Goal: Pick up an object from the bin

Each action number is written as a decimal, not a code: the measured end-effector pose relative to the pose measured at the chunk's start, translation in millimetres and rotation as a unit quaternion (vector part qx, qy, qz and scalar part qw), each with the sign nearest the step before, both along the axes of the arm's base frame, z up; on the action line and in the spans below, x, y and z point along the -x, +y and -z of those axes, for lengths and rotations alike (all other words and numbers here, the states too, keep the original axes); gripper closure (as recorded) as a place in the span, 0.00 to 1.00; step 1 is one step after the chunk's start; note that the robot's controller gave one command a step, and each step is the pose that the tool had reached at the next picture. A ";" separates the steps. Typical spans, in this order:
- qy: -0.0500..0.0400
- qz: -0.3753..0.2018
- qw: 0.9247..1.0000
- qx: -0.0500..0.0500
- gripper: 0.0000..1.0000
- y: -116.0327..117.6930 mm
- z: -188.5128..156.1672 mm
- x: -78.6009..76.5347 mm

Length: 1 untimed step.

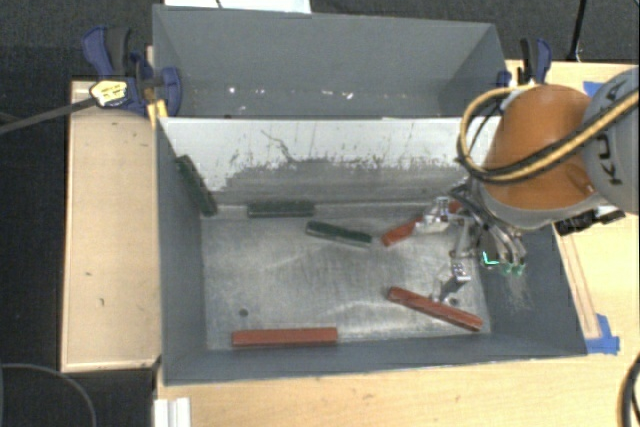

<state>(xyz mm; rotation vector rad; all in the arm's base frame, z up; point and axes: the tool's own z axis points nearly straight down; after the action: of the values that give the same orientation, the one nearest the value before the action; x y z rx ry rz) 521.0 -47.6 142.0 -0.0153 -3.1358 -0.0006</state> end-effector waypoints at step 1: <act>-0.004 -0.001 1.000 0.000 0.00 0.1 -4.1 -2.0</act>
Offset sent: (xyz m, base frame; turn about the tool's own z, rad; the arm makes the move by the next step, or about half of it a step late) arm -0.0332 -0.0217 -0.0720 -0.0324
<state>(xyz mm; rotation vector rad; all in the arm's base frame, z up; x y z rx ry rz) 523.0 -47.6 146.1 -0.0131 -3.1437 0.0004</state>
